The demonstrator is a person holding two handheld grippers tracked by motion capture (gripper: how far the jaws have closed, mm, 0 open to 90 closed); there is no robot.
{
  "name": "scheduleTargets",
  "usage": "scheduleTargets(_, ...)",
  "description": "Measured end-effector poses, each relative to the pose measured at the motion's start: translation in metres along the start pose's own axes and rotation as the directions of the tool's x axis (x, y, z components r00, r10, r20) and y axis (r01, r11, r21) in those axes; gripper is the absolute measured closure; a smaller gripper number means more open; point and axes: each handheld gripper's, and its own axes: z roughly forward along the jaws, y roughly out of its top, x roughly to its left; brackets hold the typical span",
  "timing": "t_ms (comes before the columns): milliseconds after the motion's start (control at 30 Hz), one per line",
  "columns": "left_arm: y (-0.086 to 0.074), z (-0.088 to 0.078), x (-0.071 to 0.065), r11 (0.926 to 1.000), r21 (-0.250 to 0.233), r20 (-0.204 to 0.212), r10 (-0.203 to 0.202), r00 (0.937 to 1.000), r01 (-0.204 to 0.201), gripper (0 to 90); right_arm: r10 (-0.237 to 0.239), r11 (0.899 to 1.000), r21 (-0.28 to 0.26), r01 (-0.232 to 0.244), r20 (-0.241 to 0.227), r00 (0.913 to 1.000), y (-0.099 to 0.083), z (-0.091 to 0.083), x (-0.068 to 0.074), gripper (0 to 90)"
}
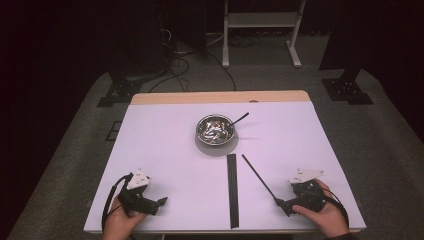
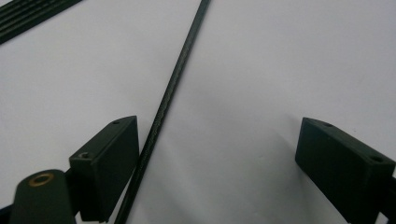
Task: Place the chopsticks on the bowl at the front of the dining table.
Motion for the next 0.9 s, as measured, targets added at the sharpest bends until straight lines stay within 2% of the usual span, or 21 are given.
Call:
scheduleTargets(633, 0.0, 0.0, 0.0, 1.0, 0.0, 0.0, 0.0, 1.0, 0.0, 0.0, 0.053, 0.999, 0.004, -0.054, 0.05, 0.9973, -0.006, -0.006, -0.023, 12.1)
scheduleTargets(900, 0.0, 0.0, 0.0, 1.0, 0.0, 0.0, 0.0, 1.0, 0.0, 0.0, 0.083, 0.997, 0.001, -0.083, 0.076, 0.9937, -0.009, -0.009, -0.036, 12.2)
